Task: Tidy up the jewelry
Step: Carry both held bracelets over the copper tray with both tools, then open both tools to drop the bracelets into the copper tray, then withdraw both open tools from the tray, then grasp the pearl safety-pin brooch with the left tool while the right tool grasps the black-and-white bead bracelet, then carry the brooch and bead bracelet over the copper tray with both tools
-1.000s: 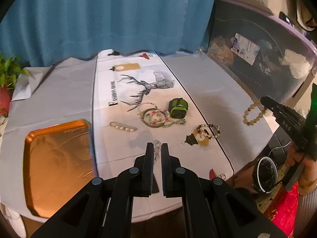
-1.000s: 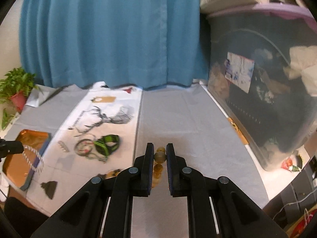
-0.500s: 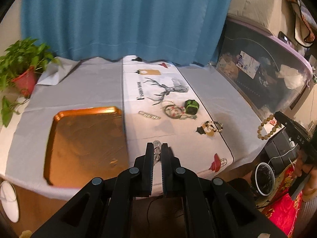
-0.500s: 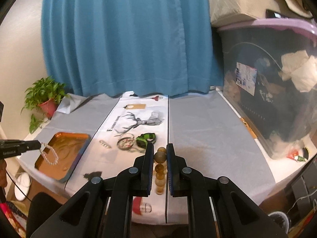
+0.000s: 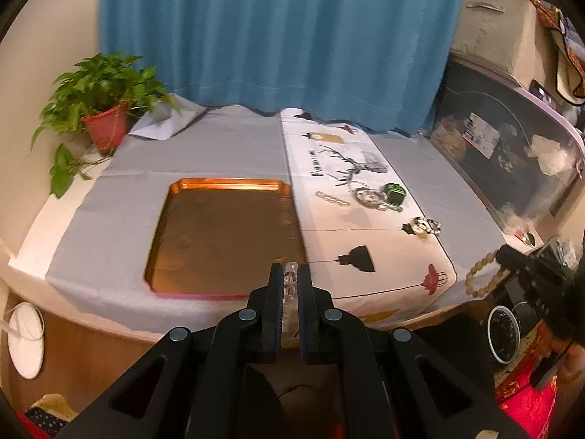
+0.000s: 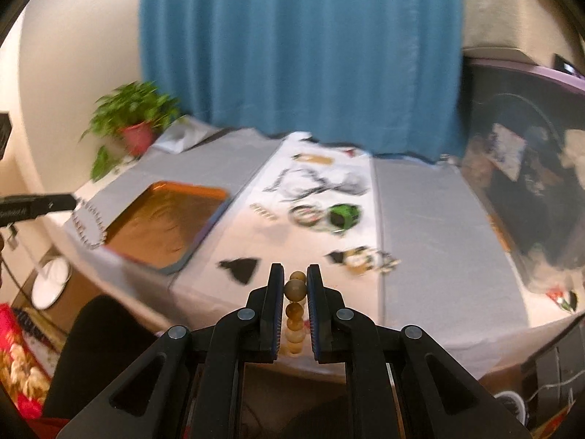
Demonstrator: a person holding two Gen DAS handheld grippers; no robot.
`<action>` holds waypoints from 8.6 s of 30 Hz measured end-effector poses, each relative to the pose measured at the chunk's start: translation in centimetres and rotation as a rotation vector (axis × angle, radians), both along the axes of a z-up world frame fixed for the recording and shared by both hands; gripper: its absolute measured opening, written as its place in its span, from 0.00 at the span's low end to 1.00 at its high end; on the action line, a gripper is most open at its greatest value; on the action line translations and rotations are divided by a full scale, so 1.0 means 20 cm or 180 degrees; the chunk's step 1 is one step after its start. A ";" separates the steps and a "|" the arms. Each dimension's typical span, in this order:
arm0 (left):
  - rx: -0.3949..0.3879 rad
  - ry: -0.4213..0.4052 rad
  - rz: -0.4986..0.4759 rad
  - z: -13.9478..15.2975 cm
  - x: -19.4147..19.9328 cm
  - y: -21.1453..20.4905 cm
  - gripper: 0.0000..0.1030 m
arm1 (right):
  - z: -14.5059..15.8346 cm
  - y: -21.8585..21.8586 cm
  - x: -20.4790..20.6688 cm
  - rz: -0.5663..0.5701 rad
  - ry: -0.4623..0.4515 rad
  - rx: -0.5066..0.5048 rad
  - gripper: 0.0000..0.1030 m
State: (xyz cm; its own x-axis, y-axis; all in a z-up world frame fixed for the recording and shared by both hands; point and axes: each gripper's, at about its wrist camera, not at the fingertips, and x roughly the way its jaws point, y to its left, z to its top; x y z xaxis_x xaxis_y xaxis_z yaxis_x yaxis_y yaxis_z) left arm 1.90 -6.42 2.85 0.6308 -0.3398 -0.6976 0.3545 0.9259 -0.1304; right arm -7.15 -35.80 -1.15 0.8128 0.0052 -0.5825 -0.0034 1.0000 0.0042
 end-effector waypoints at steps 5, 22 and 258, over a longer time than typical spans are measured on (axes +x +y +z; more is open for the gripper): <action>0.0016 0.0039 0.0075 -0.04 -0.02 0.08 0.05 | -0.01 0.20 0.01 0.0274 0.0038 0.0007 0.13; 0.0036 -0.0006 0.0181 -0.11 0.11 0.20 0.05 | 0.05 0.67 0.29 0.0803 0.0002 -0.0116 0.13; -0.0003 0.0157 -0.0277 -0.03 -0.11 -0.13 0.08 | 0.00 0.35 -0.10 0.0484 0.0151 0.0060 0.11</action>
State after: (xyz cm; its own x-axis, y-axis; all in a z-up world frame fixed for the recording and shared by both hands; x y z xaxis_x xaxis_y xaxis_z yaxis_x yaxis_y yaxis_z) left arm -0.35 -8.92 2.35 0.5637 -0.3924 -0.7268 0.4267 0.8918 -0.1505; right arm -9.07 -28.80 -1.15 0.7734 0.1374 -0.6189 -0.1541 0.9877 0.0267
